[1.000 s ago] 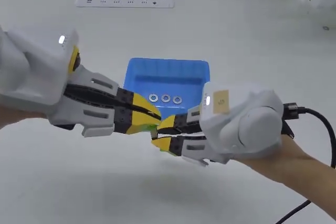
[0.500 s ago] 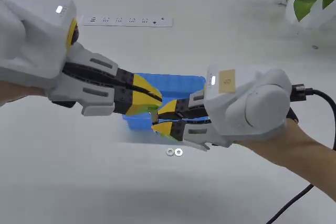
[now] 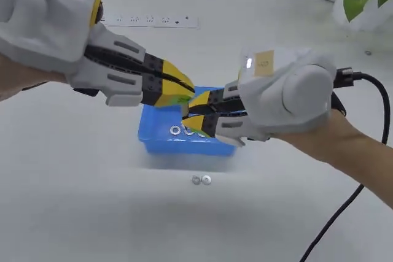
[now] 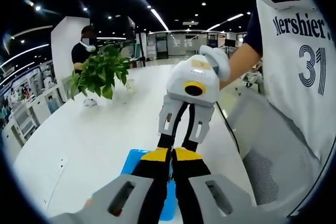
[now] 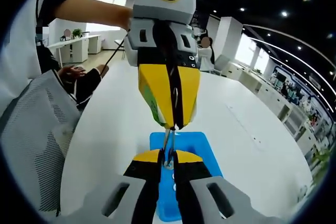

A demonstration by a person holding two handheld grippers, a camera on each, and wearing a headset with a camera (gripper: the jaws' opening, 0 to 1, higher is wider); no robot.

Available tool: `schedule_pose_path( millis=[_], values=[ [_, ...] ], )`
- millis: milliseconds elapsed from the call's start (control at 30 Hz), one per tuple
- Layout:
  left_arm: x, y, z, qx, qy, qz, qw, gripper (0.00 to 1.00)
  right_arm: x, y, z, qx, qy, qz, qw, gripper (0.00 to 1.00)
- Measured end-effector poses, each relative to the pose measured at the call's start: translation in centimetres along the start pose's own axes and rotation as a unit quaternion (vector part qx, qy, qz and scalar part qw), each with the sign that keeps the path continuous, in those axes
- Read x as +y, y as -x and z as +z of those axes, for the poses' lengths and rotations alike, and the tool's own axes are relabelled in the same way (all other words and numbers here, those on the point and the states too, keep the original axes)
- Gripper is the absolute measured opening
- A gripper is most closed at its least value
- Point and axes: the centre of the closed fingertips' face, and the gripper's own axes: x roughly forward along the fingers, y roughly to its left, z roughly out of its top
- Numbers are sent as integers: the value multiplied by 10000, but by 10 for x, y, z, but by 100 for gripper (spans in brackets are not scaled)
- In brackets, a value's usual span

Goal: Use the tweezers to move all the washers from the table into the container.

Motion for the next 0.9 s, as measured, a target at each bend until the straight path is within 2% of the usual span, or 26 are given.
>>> schedule_pose_path(
  millis=[200,467,533,633,900],
  values=[
    [12,-7,-15,134,112,-57,9998,5,-7,-13,-12,81,-78,76,9999,10],
    [27,-17,-41,261,337,-46,9991,6,-13,-32,-35,271,-201,220,9992,10],
    [36,-19,-52,298,420,-17,9987,6,-15,-37,-38,291,-256,236,9990,10],
    [41,-18,-56,293,490,30,9984,6,-17,-42,-39,307,-325,229,9987,10],
    [37,-18,-65,335,680,59,9971,6,-12,-49,-46,407,-353,291,9981,10]
  ],
)
